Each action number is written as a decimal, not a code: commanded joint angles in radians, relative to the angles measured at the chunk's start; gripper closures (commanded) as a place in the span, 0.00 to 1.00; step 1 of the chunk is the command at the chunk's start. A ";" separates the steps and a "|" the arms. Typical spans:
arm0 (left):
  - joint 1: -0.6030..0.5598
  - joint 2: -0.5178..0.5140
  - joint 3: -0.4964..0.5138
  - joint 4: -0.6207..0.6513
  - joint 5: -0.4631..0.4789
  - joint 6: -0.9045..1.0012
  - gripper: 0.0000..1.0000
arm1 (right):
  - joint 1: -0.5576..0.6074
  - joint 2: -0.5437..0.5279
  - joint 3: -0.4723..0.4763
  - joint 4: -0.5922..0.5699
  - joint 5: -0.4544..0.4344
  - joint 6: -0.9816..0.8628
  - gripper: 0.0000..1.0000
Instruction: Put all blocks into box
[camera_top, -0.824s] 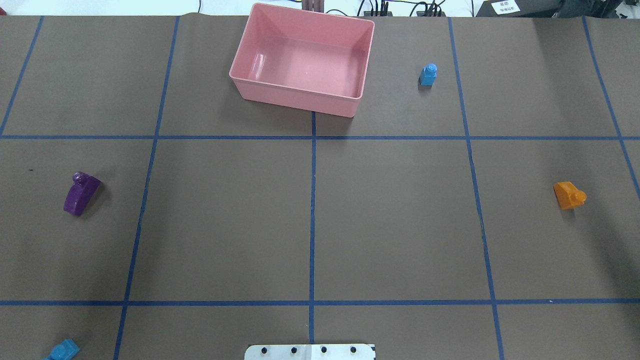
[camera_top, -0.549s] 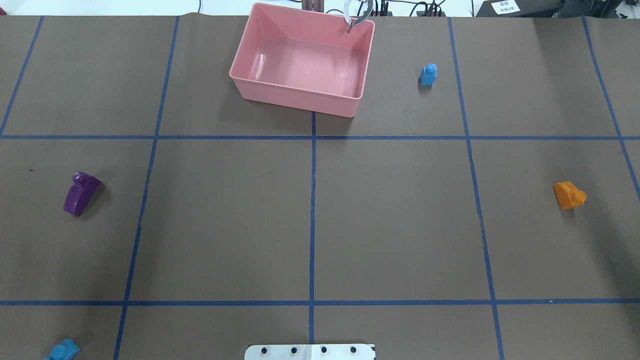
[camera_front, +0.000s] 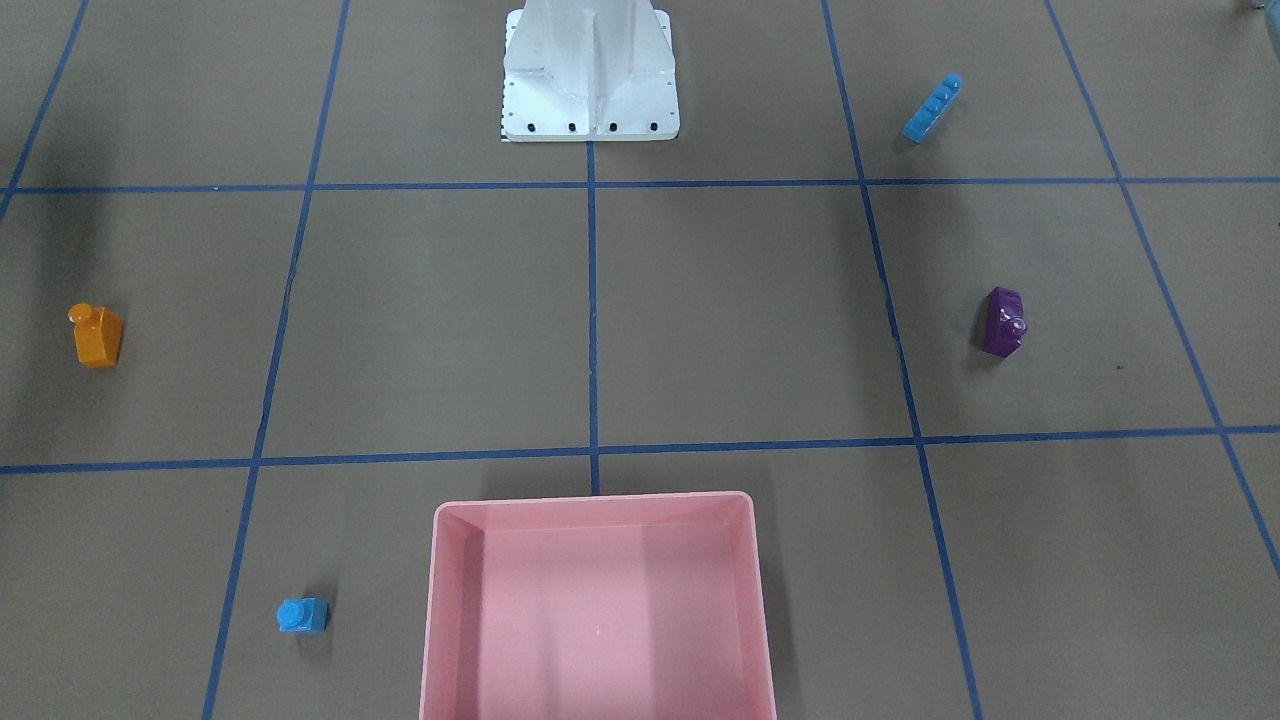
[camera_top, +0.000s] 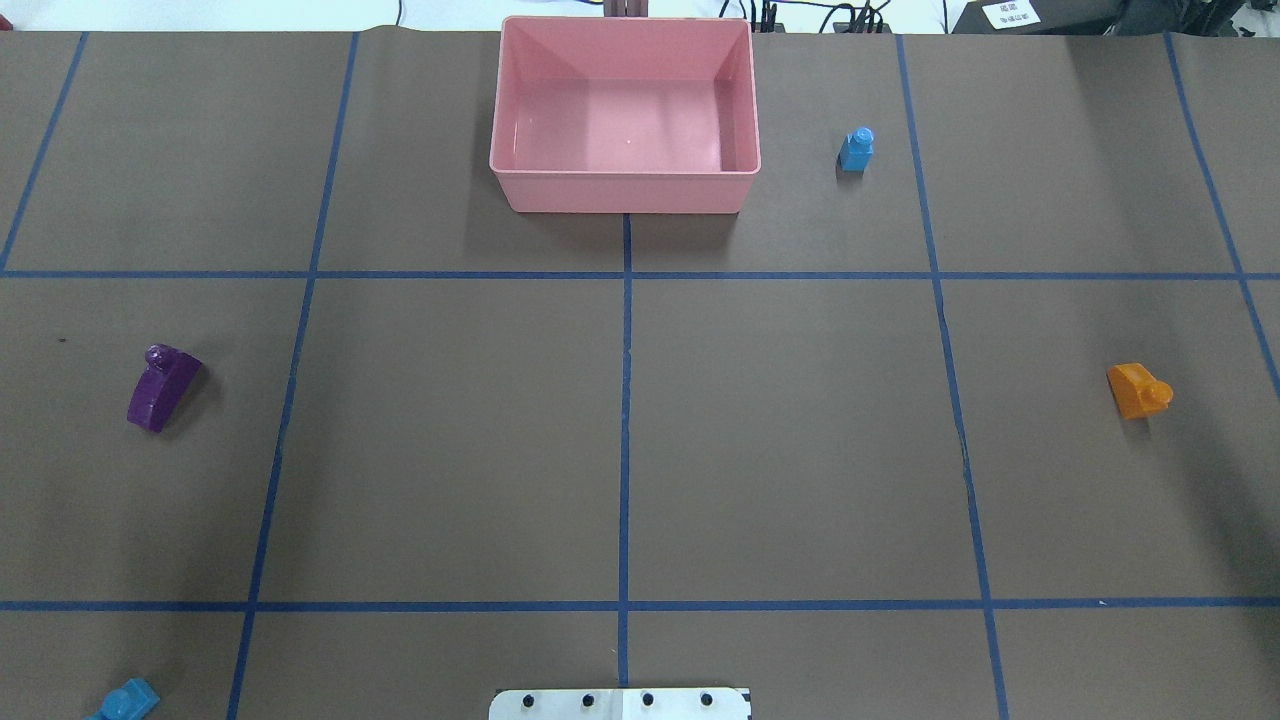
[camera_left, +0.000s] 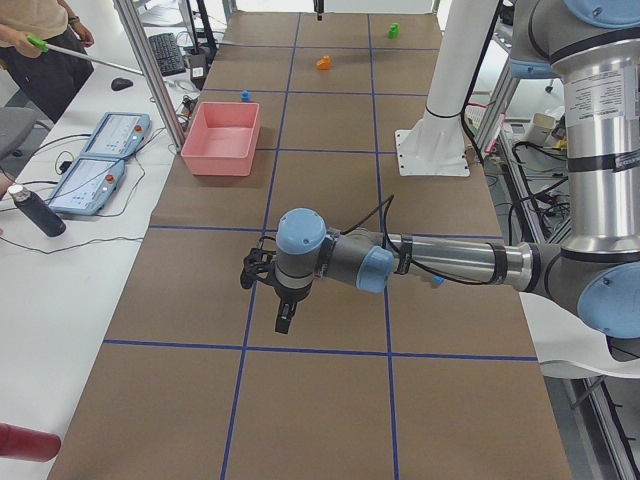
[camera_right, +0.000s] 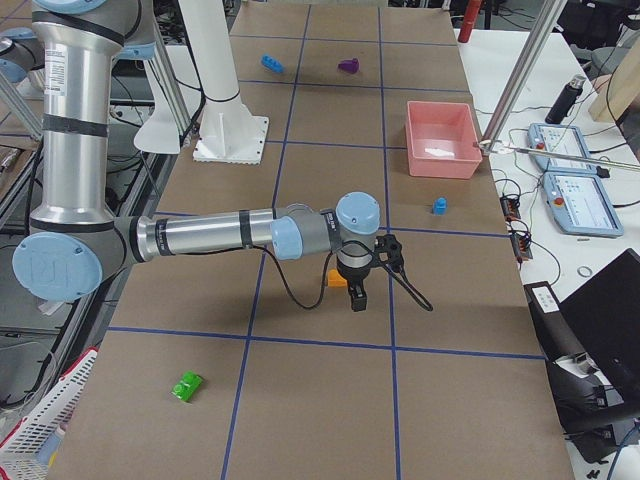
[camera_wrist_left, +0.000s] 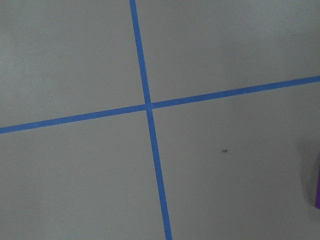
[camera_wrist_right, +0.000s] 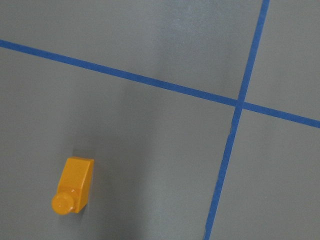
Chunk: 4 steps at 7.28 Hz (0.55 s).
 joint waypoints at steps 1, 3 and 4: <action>0.000 0.001 0.000 -0.004 0.000 0.000 0.00 | -0.001 0.001 0.001 0.001 0.000 0.000 0.00; 0.000 0.001 -0.002 -0.006 0.000 0.000 0.00 | -0.001 0.001 -0.002 0.001 0.000 0.002 0.00; 0.000 0.001 -0.003 -0.009 -0.001 -0.001 0.00 | -0.001 0.000 -0.002 0.001 0.003 0.002 0.00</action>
